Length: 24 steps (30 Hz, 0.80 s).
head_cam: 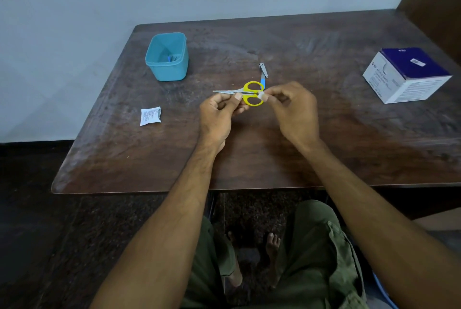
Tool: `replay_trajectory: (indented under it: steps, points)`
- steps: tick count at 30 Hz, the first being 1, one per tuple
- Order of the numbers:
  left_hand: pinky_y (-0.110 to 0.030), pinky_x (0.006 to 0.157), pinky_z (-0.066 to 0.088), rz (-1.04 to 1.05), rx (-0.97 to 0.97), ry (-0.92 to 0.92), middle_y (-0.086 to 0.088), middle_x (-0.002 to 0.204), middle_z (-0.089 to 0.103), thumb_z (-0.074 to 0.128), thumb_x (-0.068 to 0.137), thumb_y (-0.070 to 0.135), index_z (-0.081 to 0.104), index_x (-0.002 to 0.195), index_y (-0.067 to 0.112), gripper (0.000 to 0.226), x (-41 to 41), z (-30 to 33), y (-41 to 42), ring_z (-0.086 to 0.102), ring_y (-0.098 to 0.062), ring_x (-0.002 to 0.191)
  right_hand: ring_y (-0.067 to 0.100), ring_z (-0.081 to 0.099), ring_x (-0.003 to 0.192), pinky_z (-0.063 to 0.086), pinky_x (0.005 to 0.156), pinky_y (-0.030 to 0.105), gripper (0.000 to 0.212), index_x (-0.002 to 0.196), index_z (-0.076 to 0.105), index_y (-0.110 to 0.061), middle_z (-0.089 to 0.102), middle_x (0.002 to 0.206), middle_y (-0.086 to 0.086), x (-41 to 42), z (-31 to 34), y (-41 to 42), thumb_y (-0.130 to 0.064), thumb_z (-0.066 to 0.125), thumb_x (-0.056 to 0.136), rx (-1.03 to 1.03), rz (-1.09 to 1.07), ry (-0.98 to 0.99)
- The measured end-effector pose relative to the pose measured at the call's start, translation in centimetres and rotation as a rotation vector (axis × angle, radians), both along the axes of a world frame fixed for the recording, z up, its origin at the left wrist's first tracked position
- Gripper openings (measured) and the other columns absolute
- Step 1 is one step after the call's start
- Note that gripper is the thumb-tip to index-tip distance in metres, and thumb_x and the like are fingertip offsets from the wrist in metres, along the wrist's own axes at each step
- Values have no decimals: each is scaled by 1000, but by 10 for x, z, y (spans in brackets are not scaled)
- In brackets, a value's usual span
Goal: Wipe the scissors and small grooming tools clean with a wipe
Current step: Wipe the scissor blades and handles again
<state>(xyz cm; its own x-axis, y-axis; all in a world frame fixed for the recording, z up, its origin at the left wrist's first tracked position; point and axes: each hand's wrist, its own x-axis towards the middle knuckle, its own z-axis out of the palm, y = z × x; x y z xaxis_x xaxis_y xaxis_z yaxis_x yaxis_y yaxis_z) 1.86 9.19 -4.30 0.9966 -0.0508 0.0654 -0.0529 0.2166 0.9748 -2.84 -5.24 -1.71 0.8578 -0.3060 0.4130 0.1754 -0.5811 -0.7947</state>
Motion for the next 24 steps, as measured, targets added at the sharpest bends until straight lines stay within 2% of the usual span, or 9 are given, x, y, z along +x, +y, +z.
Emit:
replay_trajectory:
  steps: [4,6,11,18,24]
  points:
    - [-16,62,53,19,27,-2,2,64,71,61,91,2,66,79,2,12,-1,0,0,67,-6,60,30,61,89,48,76,43,13,93,77,-15,68,92,6,2,3,17,-19,65,88,-436,117,-18]
    - [-16,62,53,28,44,3,3,65,71,63,90,3,67,80,3,12,-2,0,1,67,-6,62,32,60,92,46,76,43,15,95,76,-16,67,96,7,3,2,20,-20,62,90,-523,127,1]
    - [-19,64,56,5,36,0,-1,67,72,61,91,3,67,82,1,11,-1,-1,-1,69,-12,63,33,60,92,43,76,42,17,100,76,-15,67,97,9,1,0,6,-21,63,90,-500,33,40]
    - [-20,66,56,10,78,-4,2,68,73,62,91,5,68,78,8,14,-1,-3,0,69,-9,67,34,60,95,45,79,45,19,97,76,-11,68,99,11,5,5,20,-19,59,93,-546,147,35]
    - [-20,66,56,34,82,-3,-2,67,70,63,91,5,67,79,5,12,1,-3,-1,69,-12,64,33,58,96,42,79,43,18,99,75,-14,66,98,10,-1,0,3,-21,60,92,-586,85,123]
